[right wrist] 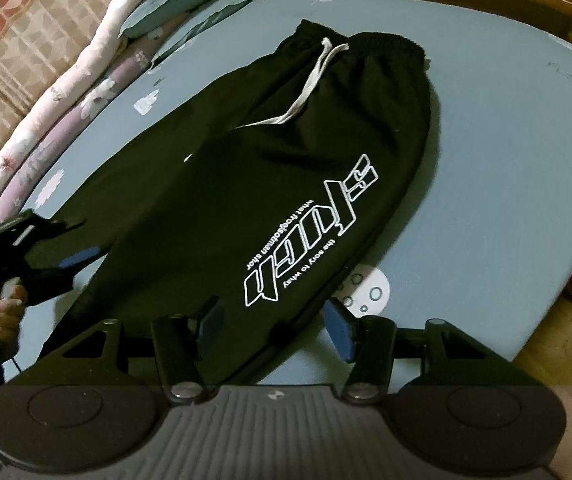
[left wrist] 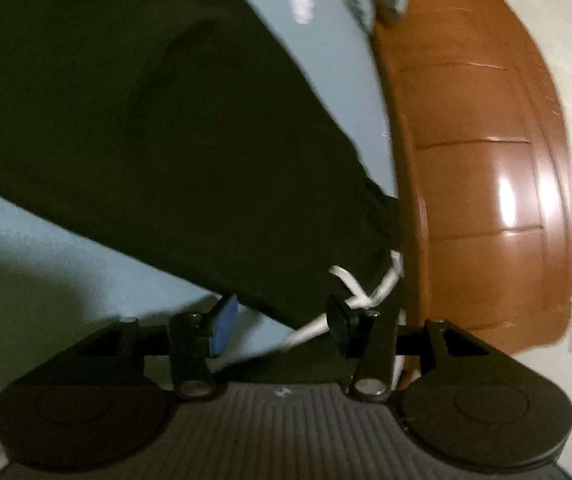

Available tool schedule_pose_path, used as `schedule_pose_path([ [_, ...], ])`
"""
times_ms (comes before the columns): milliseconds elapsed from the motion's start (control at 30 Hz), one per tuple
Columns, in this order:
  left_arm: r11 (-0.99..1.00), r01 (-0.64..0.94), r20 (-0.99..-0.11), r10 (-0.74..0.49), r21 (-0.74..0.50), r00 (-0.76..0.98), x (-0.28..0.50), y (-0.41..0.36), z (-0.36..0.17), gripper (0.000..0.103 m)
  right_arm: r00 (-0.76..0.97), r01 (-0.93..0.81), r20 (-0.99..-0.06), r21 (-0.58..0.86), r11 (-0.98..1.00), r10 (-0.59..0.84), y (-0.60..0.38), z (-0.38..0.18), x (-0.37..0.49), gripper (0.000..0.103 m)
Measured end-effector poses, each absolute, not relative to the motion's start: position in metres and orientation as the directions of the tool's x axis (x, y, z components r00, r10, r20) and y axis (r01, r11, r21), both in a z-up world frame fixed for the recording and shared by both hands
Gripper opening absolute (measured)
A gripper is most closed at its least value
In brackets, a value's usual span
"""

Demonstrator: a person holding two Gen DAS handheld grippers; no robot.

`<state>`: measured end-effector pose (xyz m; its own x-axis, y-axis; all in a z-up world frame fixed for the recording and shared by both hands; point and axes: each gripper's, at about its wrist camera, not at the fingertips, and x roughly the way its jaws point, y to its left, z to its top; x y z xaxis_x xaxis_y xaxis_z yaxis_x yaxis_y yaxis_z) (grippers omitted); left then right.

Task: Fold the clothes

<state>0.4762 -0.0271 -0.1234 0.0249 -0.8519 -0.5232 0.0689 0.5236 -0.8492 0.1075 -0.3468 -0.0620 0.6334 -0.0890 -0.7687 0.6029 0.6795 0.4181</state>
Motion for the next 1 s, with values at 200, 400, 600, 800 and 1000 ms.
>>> schedule_pose_path([
  [200, 0.538, 0.055, -0.537, -0.843, -0.841, 0.035, 0.473, -0.036, -0.129, 0.050, 0.630, 0.620, -0.770, 0.422, 0.662, -0.100, -0.353, -0.063, 0.103, 0.061],
  [400, 0.549, 0.146, -0.558, -0.830, -0.823, -0.019, 0.464, -0.052, -0.116, 0.052, 0.636, 0.598, -0.768, 0.428, 0.677, -0.076, -0.364, -0.069, 0.116, 0.061],
  [600, 0.513, 0.058, -0.515, -0.857, -0.856, -0.011, 0.467, -0.061, -0.133, 0.053, 0.638, 0.594, -0.769, 0.447, 0.669, -0.052, -0.381, -0.082, 0.123, 0.061],
  [800, 0.530, 0.080, -0.523, -0.847, -0.844, 0.090, 0.467, -0.081, -0.130, 0.042, 0.638, 0.603, -0.769, 0.465, 0.649, -0.041, -0.393, -0.091, 0.123, 0.062],
  [1000, 0.587, 0.121, -0.559, -0.804, -0.800, 0.203, 0.474, -0.090, -0.120, 0.003, 0.640, 0.610, -0.767, 0.474, 0.635, -0.043, -0.399, -0.096, 0.120, 0.062],
])
